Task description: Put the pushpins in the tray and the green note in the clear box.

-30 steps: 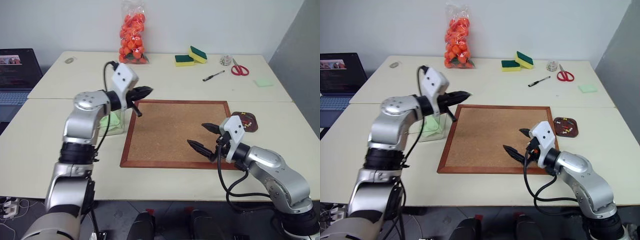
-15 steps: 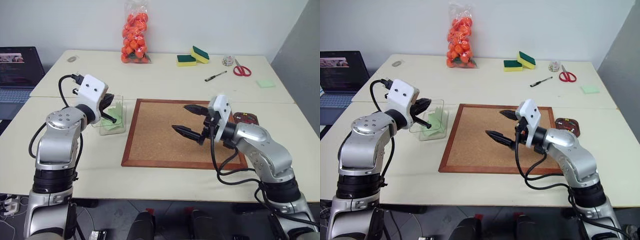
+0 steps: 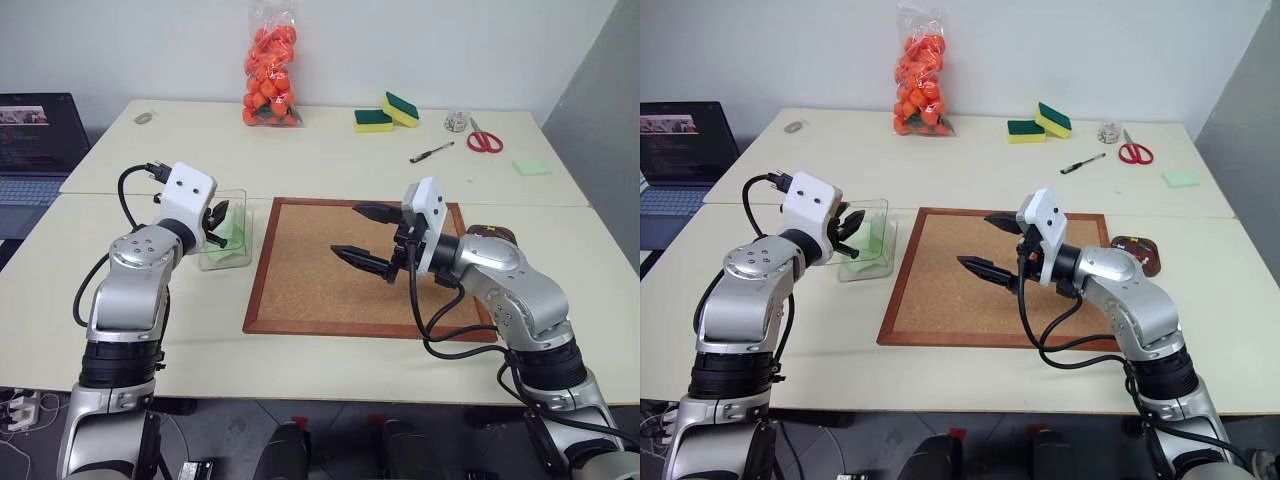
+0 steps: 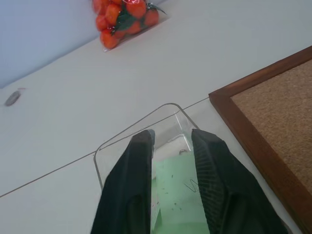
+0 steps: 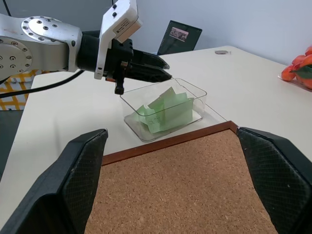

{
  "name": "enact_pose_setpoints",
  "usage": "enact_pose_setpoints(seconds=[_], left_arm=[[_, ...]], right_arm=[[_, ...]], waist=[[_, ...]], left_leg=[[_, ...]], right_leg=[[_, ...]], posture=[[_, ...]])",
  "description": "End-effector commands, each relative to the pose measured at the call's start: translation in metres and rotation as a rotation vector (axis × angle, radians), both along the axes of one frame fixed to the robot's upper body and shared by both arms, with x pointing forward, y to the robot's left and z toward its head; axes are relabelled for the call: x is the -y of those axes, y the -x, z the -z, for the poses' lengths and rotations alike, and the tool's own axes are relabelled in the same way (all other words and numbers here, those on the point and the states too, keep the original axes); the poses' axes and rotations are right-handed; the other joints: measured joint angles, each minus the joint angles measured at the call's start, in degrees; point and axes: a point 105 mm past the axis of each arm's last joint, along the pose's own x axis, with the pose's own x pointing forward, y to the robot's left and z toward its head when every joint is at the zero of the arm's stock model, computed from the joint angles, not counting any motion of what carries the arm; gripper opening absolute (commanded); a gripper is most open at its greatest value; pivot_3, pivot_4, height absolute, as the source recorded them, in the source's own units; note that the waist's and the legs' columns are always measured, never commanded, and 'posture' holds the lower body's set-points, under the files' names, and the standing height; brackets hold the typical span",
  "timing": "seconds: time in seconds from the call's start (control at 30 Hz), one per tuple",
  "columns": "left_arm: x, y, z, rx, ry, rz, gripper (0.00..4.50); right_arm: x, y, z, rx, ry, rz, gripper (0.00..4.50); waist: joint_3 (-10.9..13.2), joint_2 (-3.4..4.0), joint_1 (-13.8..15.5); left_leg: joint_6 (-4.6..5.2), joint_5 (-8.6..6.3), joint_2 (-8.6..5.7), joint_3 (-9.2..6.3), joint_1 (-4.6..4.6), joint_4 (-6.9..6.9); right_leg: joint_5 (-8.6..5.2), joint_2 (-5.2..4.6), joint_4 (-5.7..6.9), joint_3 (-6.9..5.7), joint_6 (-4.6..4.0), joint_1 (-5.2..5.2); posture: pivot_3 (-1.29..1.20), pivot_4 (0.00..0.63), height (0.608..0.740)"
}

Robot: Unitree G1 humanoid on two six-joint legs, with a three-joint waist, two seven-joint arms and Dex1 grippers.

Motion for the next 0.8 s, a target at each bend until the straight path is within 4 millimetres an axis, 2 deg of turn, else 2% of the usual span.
enact_pose_setpoints(seconds=[0.03, 0.2, 0.27, 0.33, 0.47, 0.6, 0.7, 0.8], left_arm=[[-0.004, 0.003, -0.017, 0.084, -0.009, -0.026, 2.35], [-0.002, 0.006, -0.027, 0.157, -0.057, -0.031, 3.57], [0.007, 0.007, -0.038, 0.219, -0.054, 0.007, 3.87], [0.023, 0.008, -0.037, 0.207, -0.009, 0.111, 4.20], [0.042, 0.012, -0.036, 0.161, 0.050, 0.278, 4.20], [0.077, 0.026, -0.036, 0.060, 0.146, 0.535, 4.20], [0.101, 0.037, -0.019, -0.037, 0.138, 0.678, 4.20], [0.116, 0.043, -0.010, -0.076, 0.184, 0.768, 4.20]], right_arm=[[0.001, 0.006, -0.012, 0.052, -0.014, -0.013, 4.50], [0.003, 0.006, -0.011, 0.053, -0.013, -0.002, 4.50], [0.005, 0.005, -0.010, 0.057, -0.011, 0.008, 4.50], [0.010, 0.005, -0.010, 0.069, -0.013, 0.031, 4.50], [0.023, 0.006, -0.013, 0.097, -0.046, 0.097, 4.50], [0.039, 0.011, -0.011, 0.116, -0.062, 0.173, 4.50], [0.054, 0.015, 0.001, 0.098, -0.034, 0.232, 4.50], [0.064, 0.020, 0.010, 0.079, -0.019, 0.280, 4.50]], waist=[[0.0, 0.00, 0.0], [0.0, 0.00, 0.0], [0.0, 0.00, 0.0], [0.0, 0.00, 0.1], [0.0, 0.00, 0.1], [0.0, 0.00, 0.1], [0.0, 0.00, 0.0], [0.0, 0.00, 0.0]], left_leg=[[0.00, 0.00, 0.00, 0.00, 0.00, 0.00], [0.00, 0.00, 0.01, 0.00, 0.00, 0.00], [0.00, 0.00, 0.00, 0.00, 0.00, 0.00], [0.00, 0.00, 0.03, -0.01, -0.01, 0.00], [0.00, 0.00, 0.00, 0.02, -0.01, 0.00], [0.00, 0.00, 0.01, 0.00, -0.03, 0.00], [0.00, 0.00, -0.01, 0.03, -0.02, 0.00], [0.00, 0.00, -0.02, 0.04, -0.01, -0.02]], right_leg=[[0.00, 0.00, 0.00, 0.00, 0.00, 0.00], [0.00, 0.00, 0.00, 0.00, 0.00, 0.00], [0.00, 0.00, 0.00, 0.00, 0.00, 0.00], [0.00, -0.01, -0.01, 0.00, 0.00, 0.00], [0.00, -0.06, -0.02, 0.01, 0.00, 0.02], [0.00, -0.05, -0.02, -0.03, 0.00, 0.02], [0.00, -0.03, -0.03, 0.00, 0.00, 0.03], [0.00, -0.01, -0.05, 0.01, 0.00, 0.04]], posture=[[0.00, 0.150, 0.740], [0.00, 0.150, 0.740], [0.00, 0.150, 0.740], [0.00, 0.150, 0.740], [0.00, 0.150, 0.740], [0.00, 0.150, 0.740], [0.00, 0.150, 0.740], [0.00, 0.150, 0.740]])
